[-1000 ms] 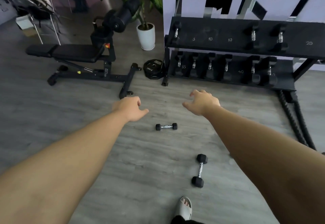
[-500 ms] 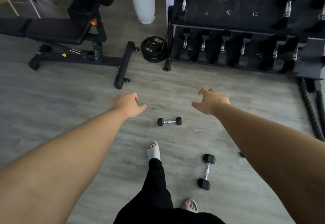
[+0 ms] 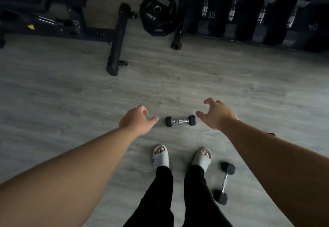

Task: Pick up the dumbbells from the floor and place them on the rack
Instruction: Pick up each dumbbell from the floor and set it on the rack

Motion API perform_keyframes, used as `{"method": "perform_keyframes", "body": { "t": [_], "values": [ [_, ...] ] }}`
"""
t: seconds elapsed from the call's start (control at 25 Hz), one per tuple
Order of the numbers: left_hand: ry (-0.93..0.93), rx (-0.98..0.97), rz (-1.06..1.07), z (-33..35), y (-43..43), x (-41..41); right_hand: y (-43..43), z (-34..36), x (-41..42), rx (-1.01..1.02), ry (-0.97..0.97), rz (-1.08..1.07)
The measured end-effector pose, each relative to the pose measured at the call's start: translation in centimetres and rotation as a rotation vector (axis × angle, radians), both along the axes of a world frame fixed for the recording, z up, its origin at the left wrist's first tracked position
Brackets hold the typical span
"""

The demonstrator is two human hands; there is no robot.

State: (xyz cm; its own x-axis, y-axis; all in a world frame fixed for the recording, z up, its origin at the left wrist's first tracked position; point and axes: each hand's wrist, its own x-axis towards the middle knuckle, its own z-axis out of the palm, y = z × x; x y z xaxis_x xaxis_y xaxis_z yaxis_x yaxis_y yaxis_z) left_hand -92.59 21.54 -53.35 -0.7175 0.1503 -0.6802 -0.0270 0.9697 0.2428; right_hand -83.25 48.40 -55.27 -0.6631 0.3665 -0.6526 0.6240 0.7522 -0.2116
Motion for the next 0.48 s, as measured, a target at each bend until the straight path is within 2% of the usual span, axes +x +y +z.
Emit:
{"method": "perform_keyframes", "body": {
  "t": [0.12, 0.32, 0.48],
  "values": [
    [-0.062, 0.033, 0.079, -8.8, 0.6, -1.4, 1.2, -9.6, -2.5, -0.06, -0.043, -0.062],
    [-0.144, 0.06, 0.175, -27.0, 3.0, -2.7, 3.1, -28.5, -5.0, -0.105, -0.073, -0.142],
    [-0.139, 0.111, 0.337, -40.6, 5.5, -2.4, 3.8, -41.6, -4.9, -0.125, -0.091, -0.188]
  ]
}}
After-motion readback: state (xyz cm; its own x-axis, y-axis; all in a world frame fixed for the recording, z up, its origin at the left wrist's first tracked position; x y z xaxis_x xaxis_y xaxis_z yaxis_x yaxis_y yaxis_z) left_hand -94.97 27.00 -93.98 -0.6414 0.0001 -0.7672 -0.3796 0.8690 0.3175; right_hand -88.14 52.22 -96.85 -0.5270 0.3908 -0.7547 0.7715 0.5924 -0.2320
